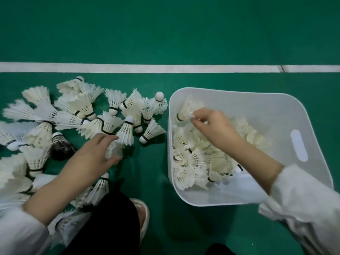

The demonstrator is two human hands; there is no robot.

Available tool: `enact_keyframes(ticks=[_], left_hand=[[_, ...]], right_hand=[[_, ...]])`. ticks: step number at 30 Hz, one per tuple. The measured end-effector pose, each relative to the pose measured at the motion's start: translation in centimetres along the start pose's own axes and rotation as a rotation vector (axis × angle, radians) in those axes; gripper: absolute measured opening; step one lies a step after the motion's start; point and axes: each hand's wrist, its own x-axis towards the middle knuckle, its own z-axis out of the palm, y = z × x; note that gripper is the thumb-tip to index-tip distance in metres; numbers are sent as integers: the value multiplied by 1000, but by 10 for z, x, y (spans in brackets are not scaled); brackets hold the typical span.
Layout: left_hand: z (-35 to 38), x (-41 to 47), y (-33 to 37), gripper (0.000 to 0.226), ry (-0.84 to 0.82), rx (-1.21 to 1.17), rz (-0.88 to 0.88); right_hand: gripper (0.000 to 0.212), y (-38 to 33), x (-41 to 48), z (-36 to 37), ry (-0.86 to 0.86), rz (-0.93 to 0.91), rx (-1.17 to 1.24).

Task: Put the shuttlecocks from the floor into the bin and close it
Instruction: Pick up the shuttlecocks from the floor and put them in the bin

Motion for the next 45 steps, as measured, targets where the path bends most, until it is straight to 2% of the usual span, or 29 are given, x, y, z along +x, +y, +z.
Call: enact_keyframes(ticks=[4,9,11,14,17,19,21,26,28,31,34,35,37,40,42,45], left_hand=[[24,2,-11,54,-11,100,104],[39,3,-23,84,3,244,197],[40,1,-25,87,-44,262,174],[33,2,-28,64,-49,212,155],[17,-1,-26,31,48,125,140],[8,-8,-23,19,131,82,135],[0,-16,-20,16,203,40,124],[-4,-34,-24,38,191,-38,72],[-5,-42,-23,43,197,-100,92],[-6,-50,-27,40,167,-158,126],[-7,-54,-34,29,195,-315,93],[-9,-55,-37,26,204,-386,60],[-13,-56,-43,37,207,-471,-16],[-17,-52,-53,36,227,-457,-63],[-14,-48,-53,26,201,-382,-23],[1,-40,-47,28,132,-216,111]], right_hand=[[28,9,25,40,-112,24,-204],[27,14,39,56,-174,100,-248],[29,14,39,53,-223,84,-266],[36,8,32,39,-258,52,-195],[36,-5,16,16,-162,7,-196],[27,-21,3,0,-29,-53,-208],[19,-51,-10,-9,56,-136,-164],[17,-137,-43,15,-36,-544,-116],[24,-152,-50,49,-120,-625,-191],[30,-151,-48,106,-256,-533,-305],[23,-142,-40,135,-287,-330,-175],[19,-139,-39,139,-252,-297,-139],[12,-129,-39,141,-137,-192,-54],[10,-116,-44,137,41,7,199],[10,-109,-46,136,99,61,293],[12,-99,-46,136,93,62,232]])
